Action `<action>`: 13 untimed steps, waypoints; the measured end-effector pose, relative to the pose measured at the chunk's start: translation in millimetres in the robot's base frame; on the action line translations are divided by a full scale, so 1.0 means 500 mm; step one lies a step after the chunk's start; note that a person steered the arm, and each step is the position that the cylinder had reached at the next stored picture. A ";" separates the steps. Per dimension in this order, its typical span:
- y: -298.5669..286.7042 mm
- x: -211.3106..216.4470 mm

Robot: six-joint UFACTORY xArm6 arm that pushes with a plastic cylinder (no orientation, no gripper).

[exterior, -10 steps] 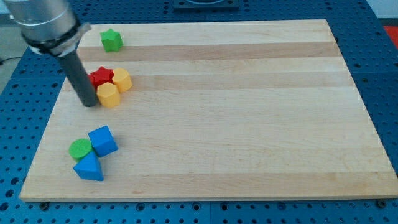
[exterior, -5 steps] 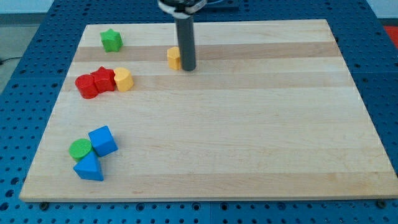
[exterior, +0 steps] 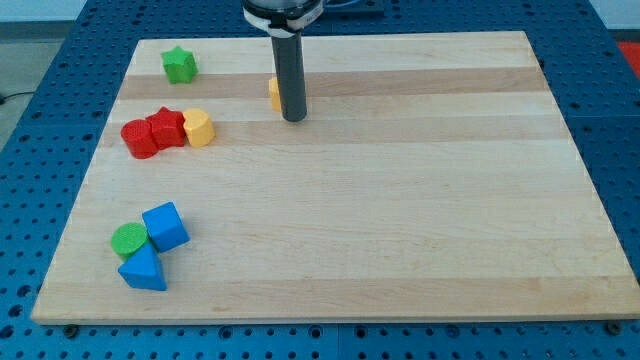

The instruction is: Place the yellow hexagon right to the green star

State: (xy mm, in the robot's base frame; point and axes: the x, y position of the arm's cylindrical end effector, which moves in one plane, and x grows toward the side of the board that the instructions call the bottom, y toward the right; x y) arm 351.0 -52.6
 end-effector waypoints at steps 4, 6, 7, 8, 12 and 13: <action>-0.093 -0.047; -0.089 -0.047; -0.059 -0.047; -0.024 -0.047; 0.047 -0.141; 0.025 -0.141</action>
State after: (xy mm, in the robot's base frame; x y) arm 280.6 -39.9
